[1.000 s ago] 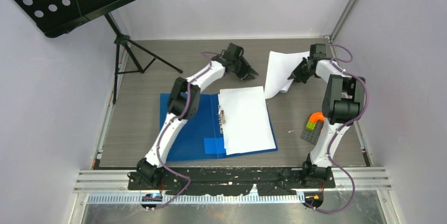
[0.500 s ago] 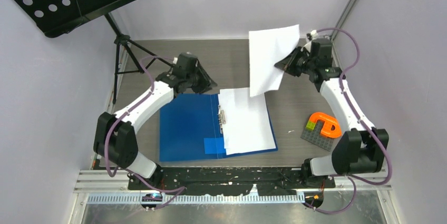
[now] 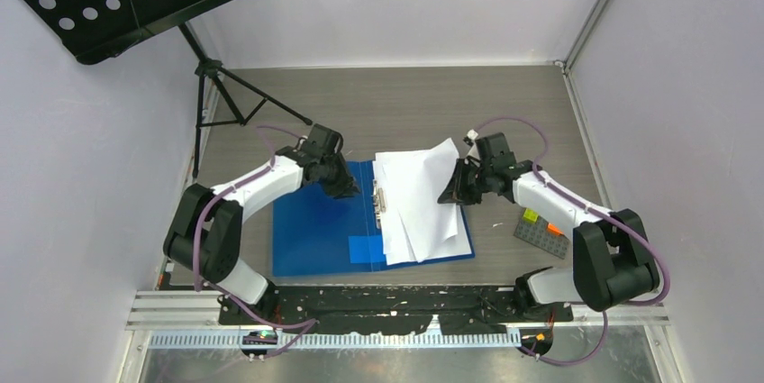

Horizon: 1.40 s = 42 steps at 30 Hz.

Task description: Put the files into the folder

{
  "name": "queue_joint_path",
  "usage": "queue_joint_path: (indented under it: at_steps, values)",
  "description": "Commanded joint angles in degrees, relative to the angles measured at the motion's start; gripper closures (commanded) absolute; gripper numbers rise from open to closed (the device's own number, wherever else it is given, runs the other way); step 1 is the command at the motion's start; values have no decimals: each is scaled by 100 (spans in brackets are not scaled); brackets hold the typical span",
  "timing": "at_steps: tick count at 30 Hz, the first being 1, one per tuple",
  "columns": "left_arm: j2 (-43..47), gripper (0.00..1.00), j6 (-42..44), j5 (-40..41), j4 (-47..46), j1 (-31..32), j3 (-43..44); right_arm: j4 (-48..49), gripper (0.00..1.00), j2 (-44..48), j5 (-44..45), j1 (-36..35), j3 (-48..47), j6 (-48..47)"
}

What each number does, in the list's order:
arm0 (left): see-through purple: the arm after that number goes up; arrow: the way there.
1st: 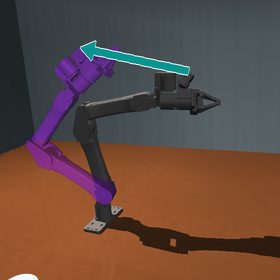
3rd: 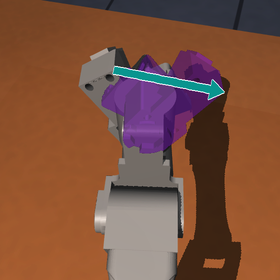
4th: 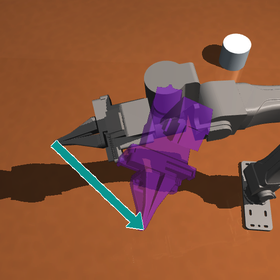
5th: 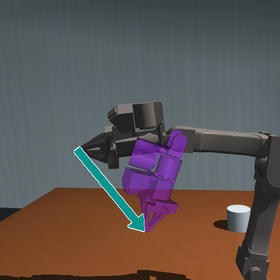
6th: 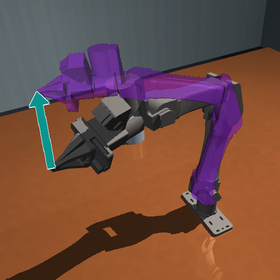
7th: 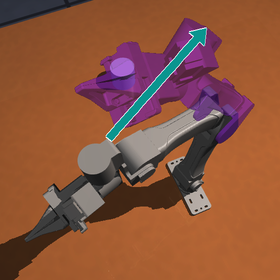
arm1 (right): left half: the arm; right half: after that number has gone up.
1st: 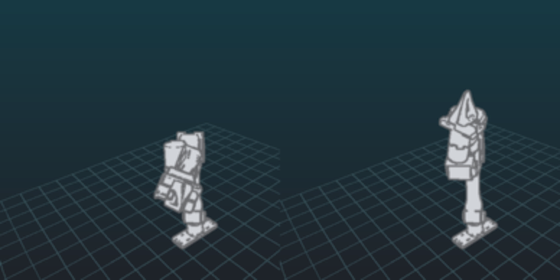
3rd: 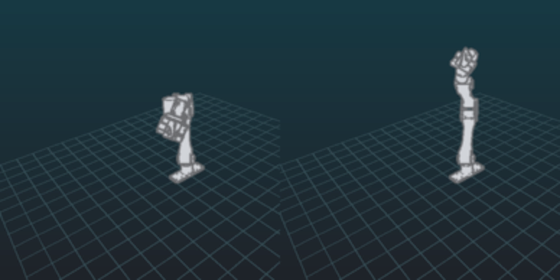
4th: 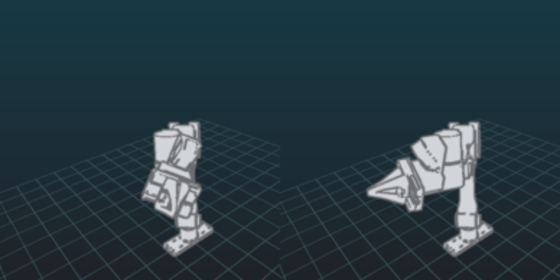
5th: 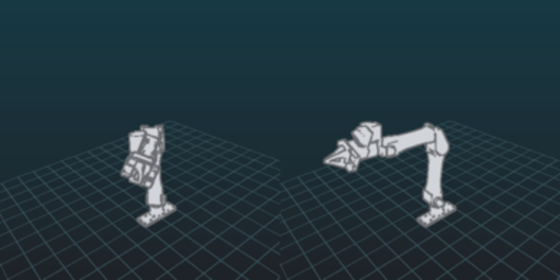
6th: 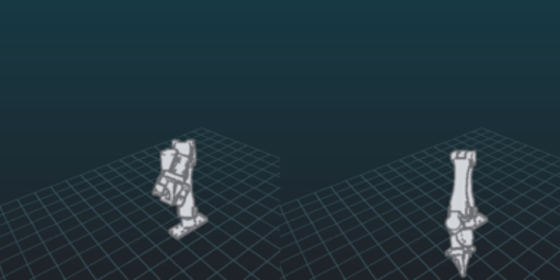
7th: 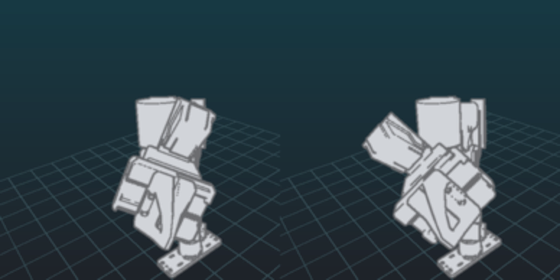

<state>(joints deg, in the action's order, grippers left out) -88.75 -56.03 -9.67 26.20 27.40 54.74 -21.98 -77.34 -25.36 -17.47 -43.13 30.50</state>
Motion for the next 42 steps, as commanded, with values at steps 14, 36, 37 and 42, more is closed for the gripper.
queue_joint_path:
  at_steps: [14, 36, 37, 42]
  values:
    - [-380, 84, -81, -104, -278, 310, -27, 929, 95, 86, 2437, -1646, 208, 1708]
    - [-263, 86, -119, -167, -300, 328, -105, 683, 70, -296, 3134, -2404, -229, 1943]
    - [-263, 86, -114, -167, -302, 328, -110, 626, 67, -296, 3161, -2407, -257, 1934]
    - [-247, 87, -85, -182, -279, 328, -102, 272, 43, -256, 3351, -2421, -468, 1734]
